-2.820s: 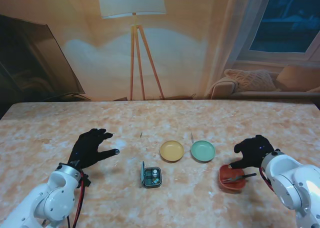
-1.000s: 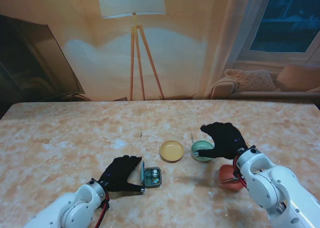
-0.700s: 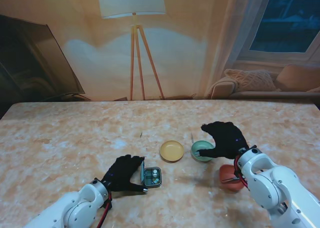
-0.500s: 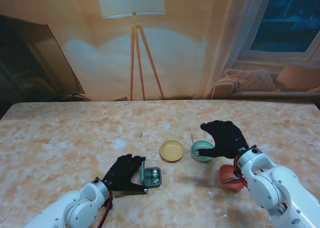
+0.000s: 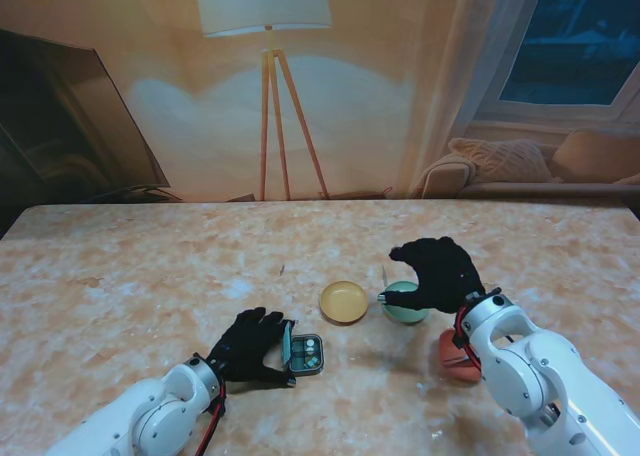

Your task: Refill the pill box with tweezers

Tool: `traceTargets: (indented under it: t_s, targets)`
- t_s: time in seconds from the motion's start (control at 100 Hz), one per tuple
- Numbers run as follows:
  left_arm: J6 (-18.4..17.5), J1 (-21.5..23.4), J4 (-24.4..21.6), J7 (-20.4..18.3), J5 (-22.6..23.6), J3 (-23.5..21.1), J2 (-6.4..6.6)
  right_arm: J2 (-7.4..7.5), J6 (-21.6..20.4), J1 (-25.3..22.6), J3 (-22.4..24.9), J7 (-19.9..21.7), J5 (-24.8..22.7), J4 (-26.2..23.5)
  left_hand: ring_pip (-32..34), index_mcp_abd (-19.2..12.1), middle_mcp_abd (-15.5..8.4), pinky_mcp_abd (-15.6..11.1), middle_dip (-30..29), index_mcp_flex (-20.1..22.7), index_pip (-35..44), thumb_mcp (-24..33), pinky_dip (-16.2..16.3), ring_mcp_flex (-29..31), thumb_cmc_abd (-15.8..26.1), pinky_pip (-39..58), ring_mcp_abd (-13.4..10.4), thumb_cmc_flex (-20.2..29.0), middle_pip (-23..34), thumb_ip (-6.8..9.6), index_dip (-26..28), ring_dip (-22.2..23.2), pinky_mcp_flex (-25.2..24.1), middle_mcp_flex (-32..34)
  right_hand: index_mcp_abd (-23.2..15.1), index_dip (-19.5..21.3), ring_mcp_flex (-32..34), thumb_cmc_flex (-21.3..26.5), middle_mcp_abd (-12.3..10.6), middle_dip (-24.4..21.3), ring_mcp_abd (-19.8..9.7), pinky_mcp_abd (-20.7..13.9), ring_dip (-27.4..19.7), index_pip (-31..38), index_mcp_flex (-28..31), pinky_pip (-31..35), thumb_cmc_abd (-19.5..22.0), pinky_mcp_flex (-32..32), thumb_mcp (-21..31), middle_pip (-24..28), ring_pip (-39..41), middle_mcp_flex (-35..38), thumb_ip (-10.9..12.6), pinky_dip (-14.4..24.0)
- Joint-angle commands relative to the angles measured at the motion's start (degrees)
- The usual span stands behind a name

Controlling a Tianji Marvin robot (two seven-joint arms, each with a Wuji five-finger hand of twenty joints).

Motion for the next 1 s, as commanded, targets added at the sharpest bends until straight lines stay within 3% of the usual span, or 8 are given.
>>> traceTargets:
  t_s: [0.0, 0.34, 0.51, 0.76, 0.99]
  targets:
    - [-0.2, 1.0, 2.3, -1.7, 0.1, 1.5, -0.58, -0.83, 0.4, -0.5, -0.8, 0.2, 0.2, -1.2, 4.9, -1.1, -2.5, -5.3, 1.7, 2.0, 1.9, 0.6, 3.1, 4.3, -0.9, 9.2, -3.5, 1.0, 2.7, 0.26, 1.7, 1.9, 6.6, 3.7, -0.6, 0.9, 1.7, 0.3, 0.0, 3.4, 0.3, -0.6, 1.5, 0.9, 1.4, 2.7, 0.0, 0.7, -0.7, 0.9, 1.1, 2.1, 2.0, 1.3]
    - [0.2, 0.3, 3.7, 0.6, -0.4, 3.1, -0.98, -1.39, 0.8, 0.8, -4.6, -3.3, 1.8, -0.1, 5.7, -2.4, -3.7, -6.2, 2.7, 3.0, 4.1, 1.4, 4.0, 6.0, -0.4, 11.1, -4.5, 2.2, 4.1, 0.53, 4.2, 2.4, 7.4, 5.5, -3.4, 2.6, 6.0, 3.3, -0.6, 6.7, 0.7, -1.9, 4.2, 4.6, 6.6, 11.0, 0.0, 2.5, -1.5, 5.2, 6.4, 7.1, 2.4, 2.1]
    - [0.3, 0.6, 3.5, 0.5, -0.4, 2.8, -0.96, -1.67, 0.3, 1.8, -6.7, -3.8, 4.2, 0.8, 5.7, -2.6, -4.1, -6.4, 2.9, 2.7, 5.6, 1.7, 4.1, 6.3, -0.2, 11.3, -4.8, 2.2, 4.3, 0.56, 5.4, 2.5, 7.3, 5.8, -8.7, 5.8, 10.4, 5.3, -3.1, 8.4, -1.1, -3.9, 5.4, 11.4, 13.5, 14.8, 5.8, 4.0, -4.5, 7.9, 9.3, 12.1, 3.1, 2.9]
    - [0.2, 0.8, 3.5, 0.4, -0.6, 2.6, -0.98, -2.88, 1.5, 5.0, -12.9, -6.7, 9.8, 3.3, 5.5, -2.7, -4.2, -6.6, 2.9, 2.2, 7.0, 2.0, 4.0, 6.2, -0.2, 11.1, -5.0, 1.8, 4.2, 0.54, 6.1, 2.4, 7.2, 5.9, -11.5, 4.5, 18.0, 19.3, -5.0, 7.0, -2.7, -7.6, 4.3, 15.8, 20.2, 18.0, 14.7, 7.3, -13.4, 5.8, 8.5, 20.9, 5.7, 4.2]
    - [0.0, 0.7, 3.4, 0.1, -0.5, 2.4, -0.91, -4.33, 2.7, 9.5, -20.1, -9.1, 15.3, 8.0, 5.5, -3.2, -4.5, -6.8, 2.9, 2.2, 8.0, 2.4, 4.0, 6.2, -0.3, 11.1, -5.2, 1.6, 4.2, 0.51, 6.2, 2.4, 7.2, 6.2, -11.1, 2.9, 20.0, 23.1, -5.4, 5.5, -3.4, -8.3, 2.7, 17.3, 21.7, 18.0, 16.3, 7.6, -15.4, 3.4, 5.6, 23.3, 7.5, 4.2]
